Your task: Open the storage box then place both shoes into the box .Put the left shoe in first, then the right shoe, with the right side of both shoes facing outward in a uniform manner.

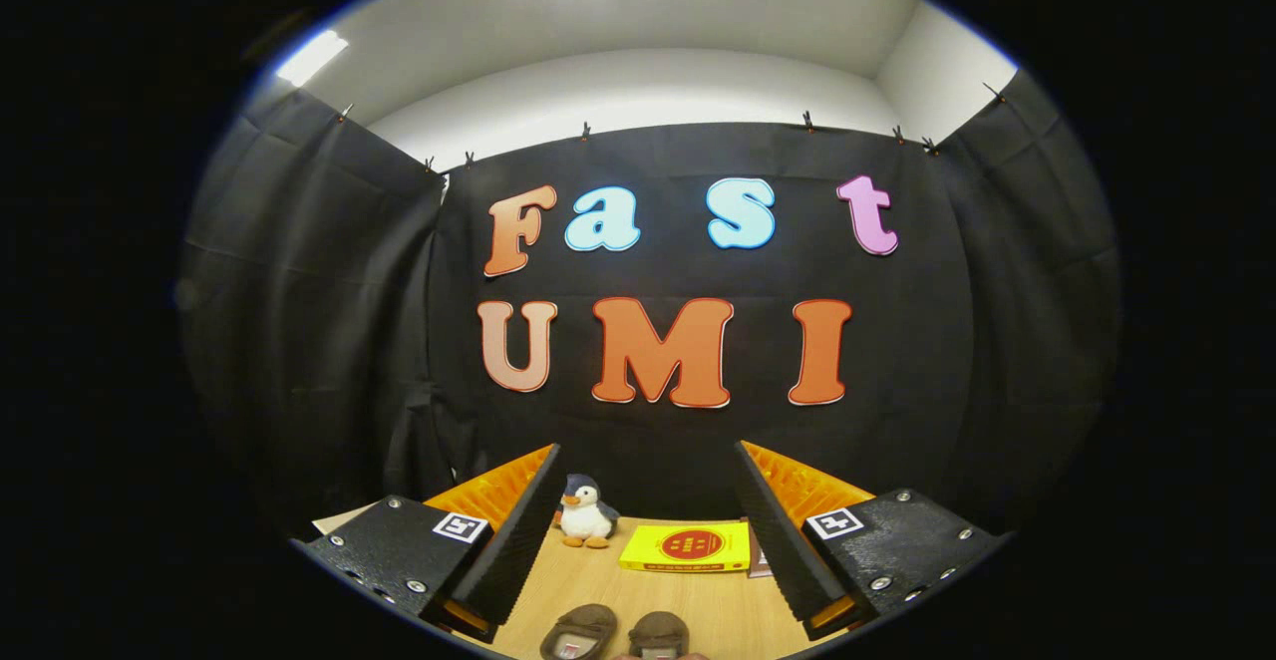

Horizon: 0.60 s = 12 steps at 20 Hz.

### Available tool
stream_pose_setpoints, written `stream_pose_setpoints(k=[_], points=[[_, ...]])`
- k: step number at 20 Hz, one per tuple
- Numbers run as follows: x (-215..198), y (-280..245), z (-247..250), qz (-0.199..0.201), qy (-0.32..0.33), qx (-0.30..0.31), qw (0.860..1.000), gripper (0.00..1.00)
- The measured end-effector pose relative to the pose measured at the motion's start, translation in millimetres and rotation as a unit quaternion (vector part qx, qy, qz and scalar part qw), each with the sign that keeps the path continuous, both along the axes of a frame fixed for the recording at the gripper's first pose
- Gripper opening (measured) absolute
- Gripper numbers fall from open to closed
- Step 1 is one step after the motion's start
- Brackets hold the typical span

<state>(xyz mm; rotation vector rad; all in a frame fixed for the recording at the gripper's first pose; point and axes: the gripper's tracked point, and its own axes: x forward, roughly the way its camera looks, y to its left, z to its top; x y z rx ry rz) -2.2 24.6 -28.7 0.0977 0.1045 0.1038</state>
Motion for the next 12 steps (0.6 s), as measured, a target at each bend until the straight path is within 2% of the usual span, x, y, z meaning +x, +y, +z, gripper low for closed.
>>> stream_pose_setpoints(k=[7,12], points=[[-3,34,-61,0.043,0.091,0.061,0.993,1.00],[-15,88,-118,0.098,0.182,0.119,0.971,0.98]])
